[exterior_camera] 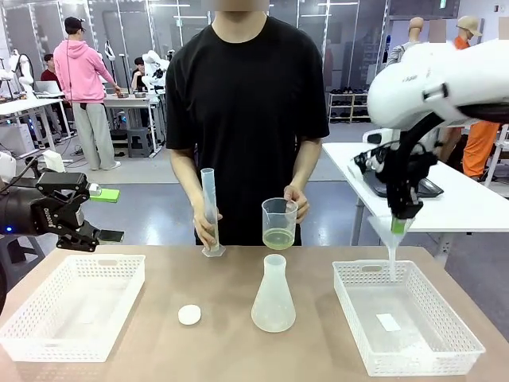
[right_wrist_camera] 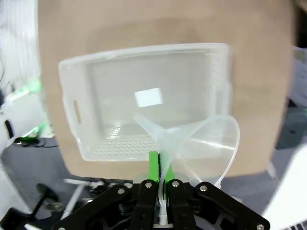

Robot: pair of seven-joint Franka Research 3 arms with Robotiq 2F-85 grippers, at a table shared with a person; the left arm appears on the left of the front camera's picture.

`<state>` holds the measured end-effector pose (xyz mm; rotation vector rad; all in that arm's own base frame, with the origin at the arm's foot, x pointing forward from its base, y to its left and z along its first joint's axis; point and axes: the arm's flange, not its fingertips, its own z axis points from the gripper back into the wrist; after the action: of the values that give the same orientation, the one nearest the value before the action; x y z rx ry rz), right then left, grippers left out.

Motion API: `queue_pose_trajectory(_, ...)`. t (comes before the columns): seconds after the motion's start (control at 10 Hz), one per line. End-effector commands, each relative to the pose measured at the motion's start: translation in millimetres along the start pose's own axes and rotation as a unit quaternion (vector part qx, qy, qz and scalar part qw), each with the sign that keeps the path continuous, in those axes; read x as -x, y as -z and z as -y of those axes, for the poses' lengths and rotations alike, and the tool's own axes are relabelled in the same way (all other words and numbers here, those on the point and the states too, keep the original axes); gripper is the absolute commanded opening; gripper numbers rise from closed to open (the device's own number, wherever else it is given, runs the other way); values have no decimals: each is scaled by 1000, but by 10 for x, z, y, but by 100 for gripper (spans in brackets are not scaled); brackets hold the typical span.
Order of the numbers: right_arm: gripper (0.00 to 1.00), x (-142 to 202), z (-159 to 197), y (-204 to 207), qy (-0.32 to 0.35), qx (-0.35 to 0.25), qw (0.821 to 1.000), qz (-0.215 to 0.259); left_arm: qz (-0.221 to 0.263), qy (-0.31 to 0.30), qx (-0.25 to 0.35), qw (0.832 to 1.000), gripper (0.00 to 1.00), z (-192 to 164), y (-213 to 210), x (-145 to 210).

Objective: Prepare the solutions needed for the experiment.
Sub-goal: Pick up the Plastic Funnel and insert it into the Big flask.

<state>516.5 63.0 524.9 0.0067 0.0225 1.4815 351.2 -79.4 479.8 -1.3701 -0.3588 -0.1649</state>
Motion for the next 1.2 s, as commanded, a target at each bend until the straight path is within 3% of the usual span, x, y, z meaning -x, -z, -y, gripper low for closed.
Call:
queue_pose_trajectory(0.0, 0, 25, -372, -176, 66, 135, 988, -20, 5, -6, 12, 1000, 100, 26, 28, -11)
queue_pose_trajectory(0.3, 0, -11, -589, -422, 111, 225, 968, -25, 5, -6, 12, 1000, 100, 26, 28, -11)
queue_pose_trajectory(0.6, 0, -50, -644, -454, 128, 239, 962, -22, 5, -6, 12, 1000, 100, 26, 28, -11)
queue_pose_trajectory(0.7, 0, -16, -632, -555, 99, 230, 968, -21, 5, -6, 12, 1000, 100, 26, 28, -11)
queue_pose_trajectory(1.1, 0, -16, -632, -555, 99, 230, 968, -21, 5, -6, 12, 1000, 100, 26, 28, -11)
